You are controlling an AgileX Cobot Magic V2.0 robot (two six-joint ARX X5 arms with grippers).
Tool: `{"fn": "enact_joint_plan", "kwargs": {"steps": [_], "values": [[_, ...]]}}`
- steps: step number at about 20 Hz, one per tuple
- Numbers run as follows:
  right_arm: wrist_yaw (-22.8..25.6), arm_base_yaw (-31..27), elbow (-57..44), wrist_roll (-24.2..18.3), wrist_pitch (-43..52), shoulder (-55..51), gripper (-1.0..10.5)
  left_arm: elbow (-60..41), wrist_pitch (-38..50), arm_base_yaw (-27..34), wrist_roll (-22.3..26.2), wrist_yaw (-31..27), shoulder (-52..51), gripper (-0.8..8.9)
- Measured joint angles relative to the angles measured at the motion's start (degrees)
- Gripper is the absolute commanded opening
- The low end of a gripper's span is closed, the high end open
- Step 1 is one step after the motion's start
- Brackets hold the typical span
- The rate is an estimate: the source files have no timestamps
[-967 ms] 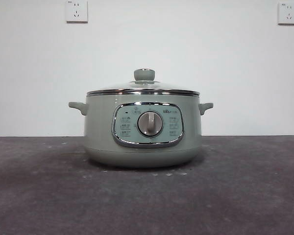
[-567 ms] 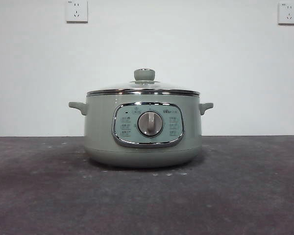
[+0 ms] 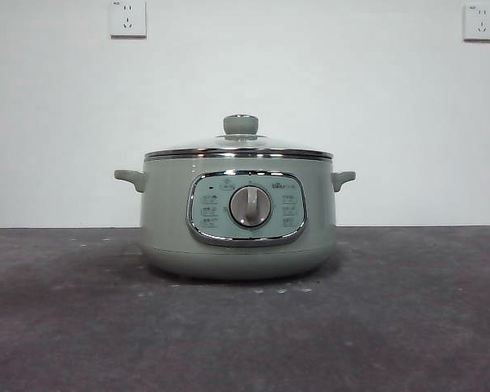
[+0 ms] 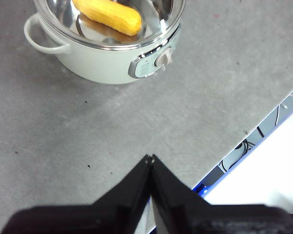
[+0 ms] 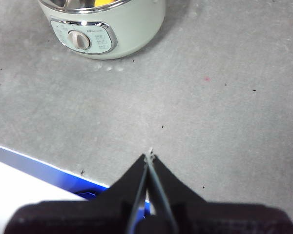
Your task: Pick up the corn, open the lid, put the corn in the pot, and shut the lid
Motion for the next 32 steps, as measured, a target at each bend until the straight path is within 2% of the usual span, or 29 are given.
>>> {"fn": "enact_joint_plan", "kwargs": {"steps": [2, 6, 10, 14, 18, 23, 28, 32], "values": [[0.0, 0.0, 0.0, 0.0, 0.0, 0.0, 0.0, 0.0, 3.26, 0.02, 0.42, -0.04, 0.31, -0.03], [0.0, 0.0, 0.0, 0.0, 0.0, 0.0, 0.0, -3.65, 25.86, 4.07, 5.53, 0.46, -4.28, -0.03], [0.0, 0.0, 0.0, 0.02, 0.02, 0.0, 0.0, -20.41, 50.07, 14.78, 7.45, 7.15, -17.4, -0.03], [0.0, 0.0, 0.0, 0.02, 0.02, 0.0, 0.0, -42.45, 61.2, 23.23, 7.85, 4.7, -31.85, -0.03], [0.0, 0.0, 0.0, 0.17, 0.0, 0.0, 0.0, -60.02, 63.93, 25.05, 7.1, 4.37, -44.65, -0.03], [0.0, 0.0, 0.0, 0.17, 0.0, 0.0, 0.0, -73.83, 64.3, 25.09, 3.28, 4.37, -54.82, -0.03], [0.0, 0.0, 0.0, 0.17, 0.0, 0.0, 0.0, -81.22, 64.41, 25.18, 0.22, 3.28, -58.86, -0.03], [0.0, 0.0, 0.0, 0.17, 0.02, 0.0, 0.0, -82.42, 64.76, 25.18, -0.94, 3.04, -58.86, -0.03]]}}
